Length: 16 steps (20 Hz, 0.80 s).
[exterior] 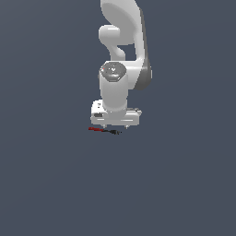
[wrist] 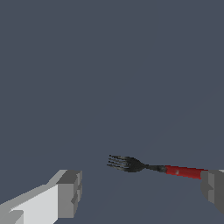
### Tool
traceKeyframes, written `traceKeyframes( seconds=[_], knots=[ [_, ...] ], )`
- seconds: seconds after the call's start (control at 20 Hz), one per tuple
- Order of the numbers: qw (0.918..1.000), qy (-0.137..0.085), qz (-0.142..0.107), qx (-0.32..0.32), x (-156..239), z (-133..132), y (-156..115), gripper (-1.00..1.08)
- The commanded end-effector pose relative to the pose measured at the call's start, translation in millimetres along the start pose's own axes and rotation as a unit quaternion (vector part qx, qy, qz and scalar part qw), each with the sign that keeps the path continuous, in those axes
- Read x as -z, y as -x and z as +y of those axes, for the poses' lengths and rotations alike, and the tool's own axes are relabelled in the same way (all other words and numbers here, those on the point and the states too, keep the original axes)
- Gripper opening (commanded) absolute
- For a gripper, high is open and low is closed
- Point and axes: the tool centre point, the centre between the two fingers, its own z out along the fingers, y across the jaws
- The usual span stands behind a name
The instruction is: Pick up the object and move it to a goal position.
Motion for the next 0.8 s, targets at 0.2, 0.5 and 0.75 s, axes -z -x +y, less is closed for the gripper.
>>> traceKeyframes(
  seconds=[0.2, 0.5, 0.75],
  knots=[
    [1.0, -0.001, 0.004, 0.004, 4.6, 1.3, -2.4, 1.0],
    [0.9998, -0.003, 0.017, 0.014, 17.6, 5.2, -8.9, 1.0],
    [0.9998, -0.002, 0.016, 0.014, 16.7, 5.2, -8.5, 1.0]
  ],
)
